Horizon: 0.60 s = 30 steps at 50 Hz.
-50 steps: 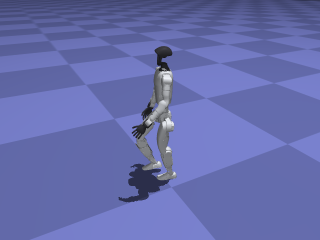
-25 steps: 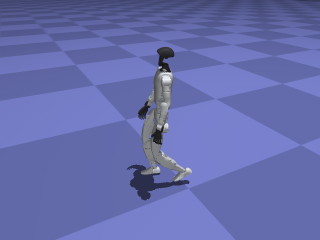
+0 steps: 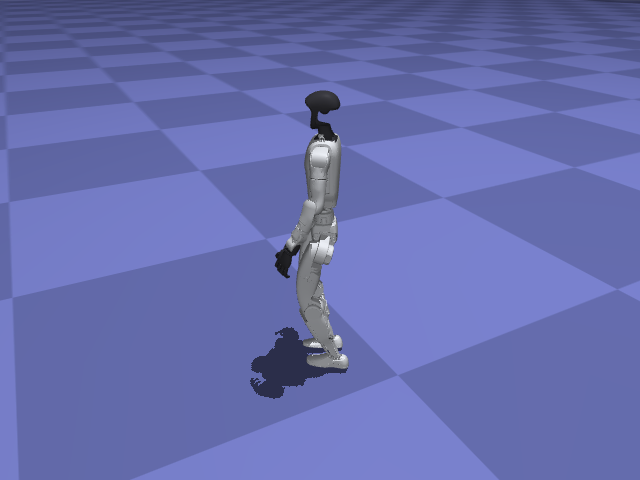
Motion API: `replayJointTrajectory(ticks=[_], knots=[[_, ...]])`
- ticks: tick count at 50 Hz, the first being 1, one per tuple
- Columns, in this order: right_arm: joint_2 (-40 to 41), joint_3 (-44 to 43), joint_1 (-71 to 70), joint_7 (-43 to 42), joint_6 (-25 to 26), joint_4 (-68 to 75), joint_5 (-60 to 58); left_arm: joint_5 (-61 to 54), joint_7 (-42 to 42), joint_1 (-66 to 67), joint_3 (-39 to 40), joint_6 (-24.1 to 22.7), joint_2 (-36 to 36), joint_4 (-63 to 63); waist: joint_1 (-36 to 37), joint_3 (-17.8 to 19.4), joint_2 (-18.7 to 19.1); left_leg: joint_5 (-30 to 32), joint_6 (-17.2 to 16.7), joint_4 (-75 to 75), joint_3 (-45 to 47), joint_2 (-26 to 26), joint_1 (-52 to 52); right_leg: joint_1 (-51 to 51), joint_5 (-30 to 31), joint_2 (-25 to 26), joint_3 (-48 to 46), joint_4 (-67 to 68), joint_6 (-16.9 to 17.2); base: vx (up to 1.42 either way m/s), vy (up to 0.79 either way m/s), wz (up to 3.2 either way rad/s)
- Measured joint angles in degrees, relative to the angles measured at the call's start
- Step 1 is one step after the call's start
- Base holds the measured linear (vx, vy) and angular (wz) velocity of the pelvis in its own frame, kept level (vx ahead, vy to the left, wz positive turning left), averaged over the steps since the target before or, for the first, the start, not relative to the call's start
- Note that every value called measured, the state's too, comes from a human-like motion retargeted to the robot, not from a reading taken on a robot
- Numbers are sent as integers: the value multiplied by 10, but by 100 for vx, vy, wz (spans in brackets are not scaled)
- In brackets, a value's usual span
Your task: Walk
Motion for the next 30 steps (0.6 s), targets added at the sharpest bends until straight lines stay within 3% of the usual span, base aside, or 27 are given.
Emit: replayJointTrajectory(ticks=[12, 23, 30], knots=[[-15, -4, -20, -15, -8, -15, 10, 16, -5, 4, -7, 4, -28, 60, -26, 9, -6, 34, 18, -102, 45, -22, 77, 10, -2, -17, 37, 3, 25, 9, 9, -63], [-14, 8, -55, -11, -15, -37, 14, 22, 2, 0, -10, 5, -38, 81, -45, 32, -29, 74, 25, -162, 95, -40, 105, -45, 14, -30, 37, 83, 58, -4, 4, -73], [-10, 15, -41, -9, -17, -35, 11, 38, 5, -14, -16, 8, -26, 93, -37, 41, -39, 84, 32, -170, 148, -36, 103, -92, -3, -113, -99, 167, -6, -7, 0, -107]])
